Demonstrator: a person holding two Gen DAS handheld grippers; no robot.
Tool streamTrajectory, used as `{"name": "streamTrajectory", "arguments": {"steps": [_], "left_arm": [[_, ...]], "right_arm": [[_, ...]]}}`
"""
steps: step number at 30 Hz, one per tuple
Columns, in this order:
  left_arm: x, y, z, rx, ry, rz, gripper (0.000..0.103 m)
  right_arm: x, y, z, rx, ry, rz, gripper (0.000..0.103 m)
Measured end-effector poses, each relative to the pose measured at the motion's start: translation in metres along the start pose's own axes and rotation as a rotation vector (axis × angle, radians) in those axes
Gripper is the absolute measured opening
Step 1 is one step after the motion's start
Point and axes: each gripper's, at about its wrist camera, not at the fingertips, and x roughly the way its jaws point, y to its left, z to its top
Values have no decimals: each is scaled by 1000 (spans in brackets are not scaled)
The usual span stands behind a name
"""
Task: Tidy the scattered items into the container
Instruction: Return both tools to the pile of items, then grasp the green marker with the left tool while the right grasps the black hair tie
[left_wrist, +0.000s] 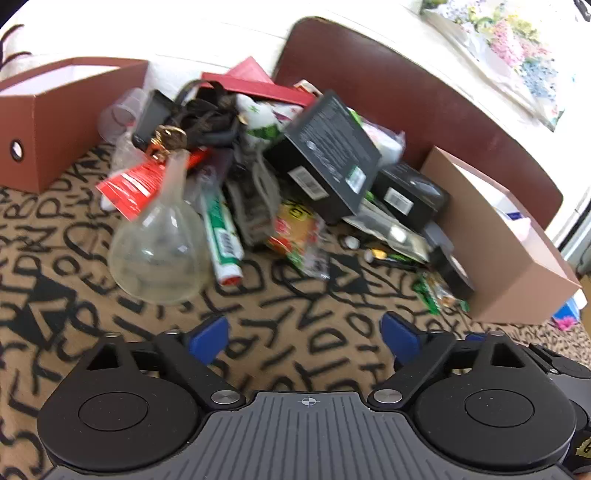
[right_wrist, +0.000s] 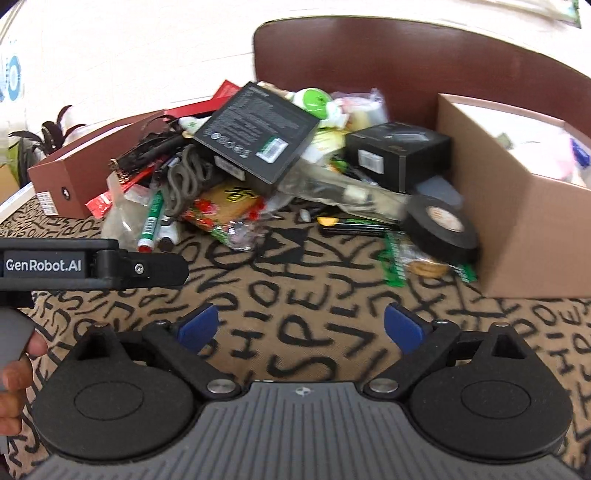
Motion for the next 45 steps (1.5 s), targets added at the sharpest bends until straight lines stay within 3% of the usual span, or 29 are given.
{"name": "streamTrajectory", "arguments": {"steps": [5, 12, 14, 17, 25, 26, 28, 29, 32, 45], "left_arm": [[6, 13, 14, -14, -28, 36, 81], [27, 21, 30, -4, -12, 66, 77], [34, 25, 31, -9, 6, 67, 68], [45, 32, 33, -32, 38, 65, 56], [61, 46, 38, -72, 92, 69, 29], [61, 46, 38, -71, 98, 71, 18], [61, 45, 39, -59, 105, 73, 17], [60, 44, 39, -50, 109, 76, 17], [52, 39, 34, -25, 125, 69, 16], [-2, 10, -19, 46, 234, -40, 17]], "right_arm": [[17, 14, 9, -9, 20, 48, 82], [32, 30, 18, -51, 32, 83, 68], [40, 35, 20, -73, 40, 80, 60], [52, 38, 22, -86, 55, 84, 56], [81, 44, 31, -91, 61, 87, 56], [85, 44, 32, -90, 58, 85, 57], [90, 46, 34, -97, 54, 76, 51], [90, 47, 34, -106, 50, 71, 34], [86, 44, 34, -90, 58, 82, 14], [9, 9, -7, -47, 131, 82, 11]]}}
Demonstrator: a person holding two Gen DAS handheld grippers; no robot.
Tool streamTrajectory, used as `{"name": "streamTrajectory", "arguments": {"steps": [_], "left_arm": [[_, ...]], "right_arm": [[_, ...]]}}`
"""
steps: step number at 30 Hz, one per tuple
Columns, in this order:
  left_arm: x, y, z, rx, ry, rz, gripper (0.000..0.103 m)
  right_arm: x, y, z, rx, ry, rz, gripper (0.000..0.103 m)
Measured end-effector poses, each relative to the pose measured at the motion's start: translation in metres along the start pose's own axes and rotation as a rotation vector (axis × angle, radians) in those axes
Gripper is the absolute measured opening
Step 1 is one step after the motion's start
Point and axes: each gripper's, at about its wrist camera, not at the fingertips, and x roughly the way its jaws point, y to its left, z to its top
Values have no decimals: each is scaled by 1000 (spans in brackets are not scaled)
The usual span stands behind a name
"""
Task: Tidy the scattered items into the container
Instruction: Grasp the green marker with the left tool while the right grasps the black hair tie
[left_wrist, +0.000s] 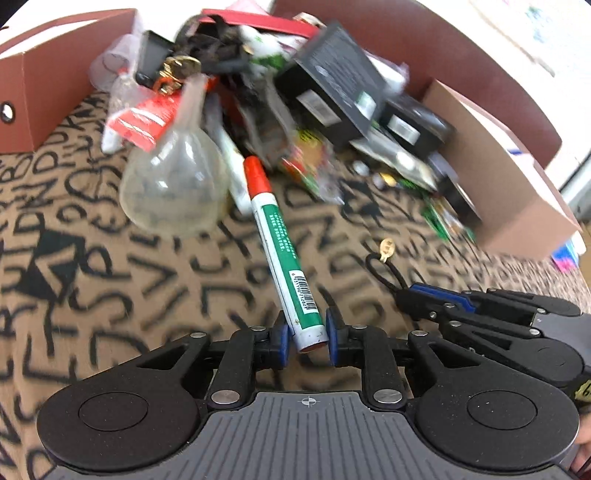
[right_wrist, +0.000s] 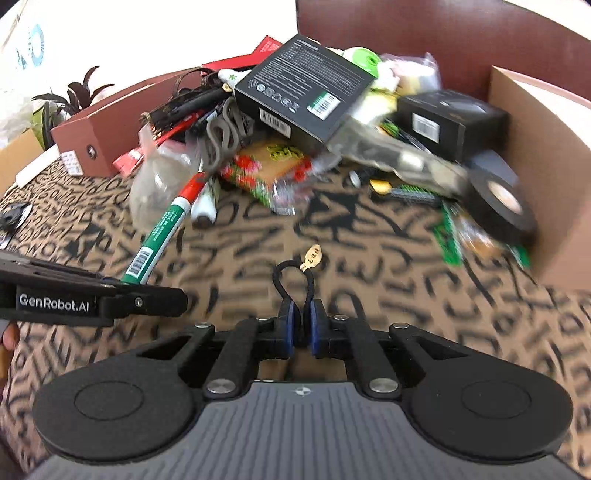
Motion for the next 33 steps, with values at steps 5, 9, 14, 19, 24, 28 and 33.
{"name": "streamTrajectory", "arguments": {"steps": [5, 9, 14, 19, 24, 28, 33], "left_arm": [[-7, -24, -26, 67, 47, -68, 14], [-18, -38, -48, 104, 60, -106, 15], [-23, -49, -57, 147, 31, -83, 55], [-14, -59, -50, 176, 29, -52, 57], [-3, -66, -42, 202, 36, -18, 51], [-1, -68, -41, 227, 44, 7, 37], [3, -67, -39, 214, 37, 6, 34]], "right_arm": [[-35, 0, -31, 14, 17, -14, 11], [-58, 2, -50, 17, 32, -21, 17], [-71, 1, -57, 21, 12, -41, 41], [-68, 0, -56, 19, 0, -47, 40], [-64, -7, -55, 31, 4, -62, 42], [-58, -3, -55, 11, 6, -49, 48], [-53, -2, -53, -10, -2, -55, 48]]}}
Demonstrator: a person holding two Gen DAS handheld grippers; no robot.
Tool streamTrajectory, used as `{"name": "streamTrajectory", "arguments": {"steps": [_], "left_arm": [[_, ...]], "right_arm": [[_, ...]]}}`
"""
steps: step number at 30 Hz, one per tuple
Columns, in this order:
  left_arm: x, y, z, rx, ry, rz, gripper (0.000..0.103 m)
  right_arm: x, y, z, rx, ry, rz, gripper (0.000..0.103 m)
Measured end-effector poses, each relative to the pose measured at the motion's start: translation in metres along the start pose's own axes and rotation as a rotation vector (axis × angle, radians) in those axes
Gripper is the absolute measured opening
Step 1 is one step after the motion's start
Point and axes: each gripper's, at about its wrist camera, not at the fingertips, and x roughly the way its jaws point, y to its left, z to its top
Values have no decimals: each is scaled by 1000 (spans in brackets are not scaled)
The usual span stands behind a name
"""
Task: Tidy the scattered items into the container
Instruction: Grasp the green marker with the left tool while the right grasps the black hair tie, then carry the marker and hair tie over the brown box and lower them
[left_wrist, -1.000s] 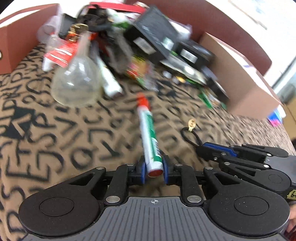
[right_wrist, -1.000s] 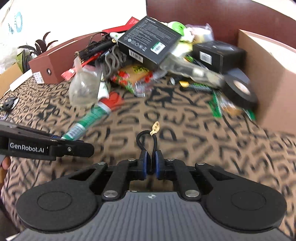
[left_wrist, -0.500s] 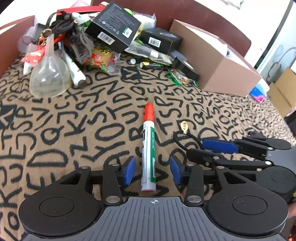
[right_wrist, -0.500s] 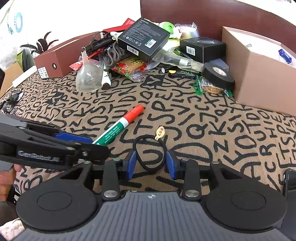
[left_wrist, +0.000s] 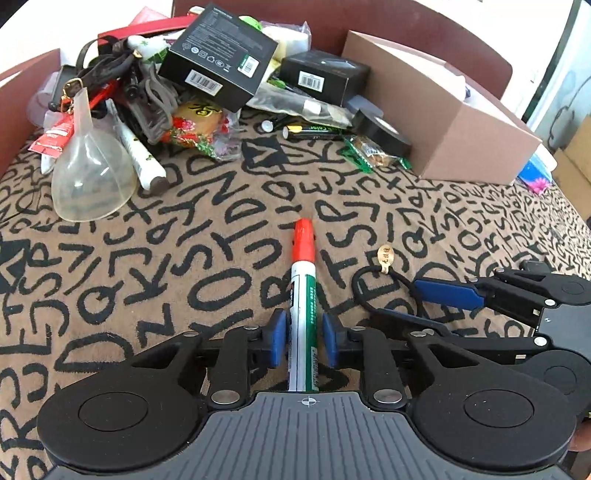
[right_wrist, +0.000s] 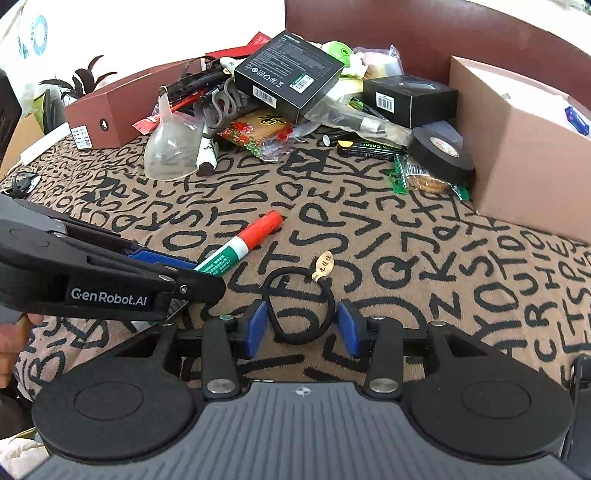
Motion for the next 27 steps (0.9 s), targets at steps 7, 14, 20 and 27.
{"name": "streamTrajectory", "arguments": {"steps": [7, 14, 20, 27], "left_arm": [[3, -4, -3, 32, -12, 16, 36], [-8, -10, 3, 43, -36, -8, 11], [-39, -30, 34, 74, -147, -76, 11], [-60, -67, 91, 108, -260, -196, 11]], "right_arm": [[-1, -4, 2, 23, 5, -5, 9], [-24, -20, 13, 116, -52, 34, 4], [-64, -44, 37, 174, -166, 42, 4], [-107, -78, 71, 186, -314, -27, 4]]}}
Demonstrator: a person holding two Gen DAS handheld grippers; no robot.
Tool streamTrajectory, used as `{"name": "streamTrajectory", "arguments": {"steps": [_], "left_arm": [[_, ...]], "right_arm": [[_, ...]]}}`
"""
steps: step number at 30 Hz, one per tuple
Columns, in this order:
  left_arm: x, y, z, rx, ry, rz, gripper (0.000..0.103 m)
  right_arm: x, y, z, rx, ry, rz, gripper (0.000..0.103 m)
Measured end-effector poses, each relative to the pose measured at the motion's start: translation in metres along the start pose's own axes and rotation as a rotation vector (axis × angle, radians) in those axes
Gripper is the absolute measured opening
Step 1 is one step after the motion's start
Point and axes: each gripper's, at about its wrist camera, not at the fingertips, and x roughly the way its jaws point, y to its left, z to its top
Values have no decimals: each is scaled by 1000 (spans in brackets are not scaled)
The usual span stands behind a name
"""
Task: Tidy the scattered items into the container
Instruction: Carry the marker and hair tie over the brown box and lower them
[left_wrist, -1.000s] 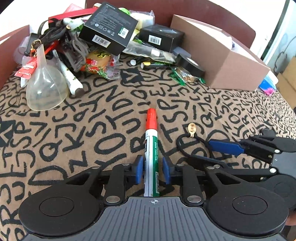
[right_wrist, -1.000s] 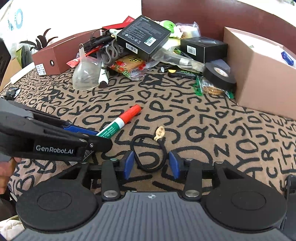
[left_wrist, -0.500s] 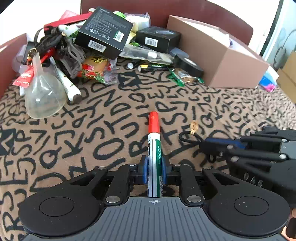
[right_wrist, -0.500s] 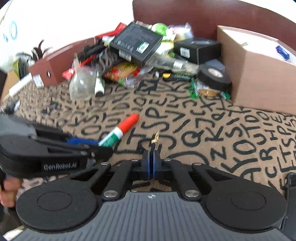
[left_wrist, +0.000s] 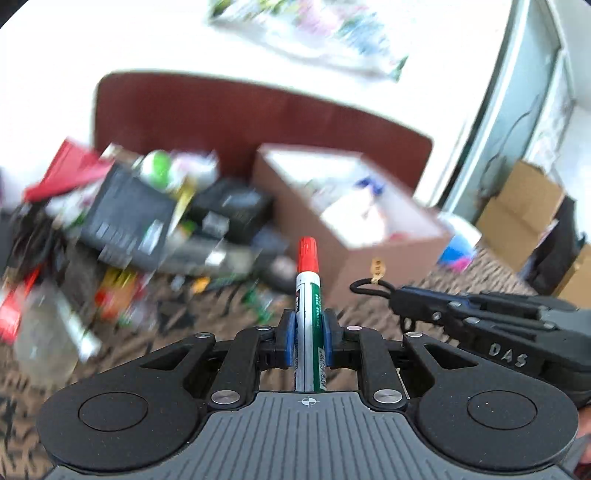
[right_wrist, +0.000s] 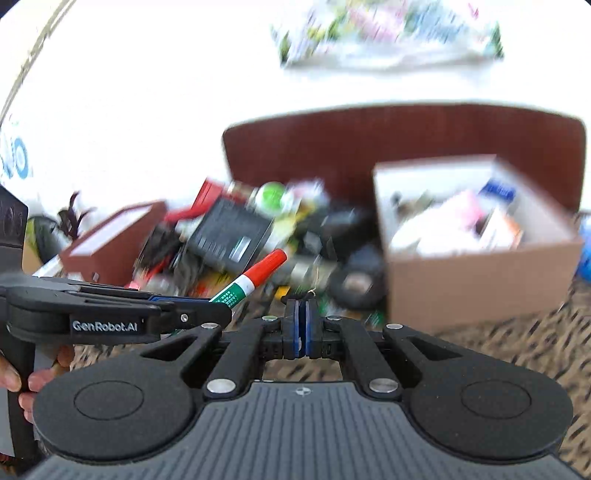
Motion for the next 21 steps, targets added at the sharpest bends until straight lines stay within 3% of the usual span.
{"name": "streamTrajectory", "arguments": {"steps": [5, 11, 18, 21], "left_arm": [[13, -29, 49, 32, -69, -49, 11], [58, -54, 98, 22, -73, -106, 11], [146, -74, 119, -1, -10, -153, 11], [187, -79, 120, -27, 25, -163, 11]], "right_arm": [[-10, -27, 40, 9, -104, -61, 4], [-8, -71, 84, 15, -178, -176, 4], [32, -130, 99, 6, -150, -288, 4], [52, -154, 93, 16, -123, -297, 4]]}}
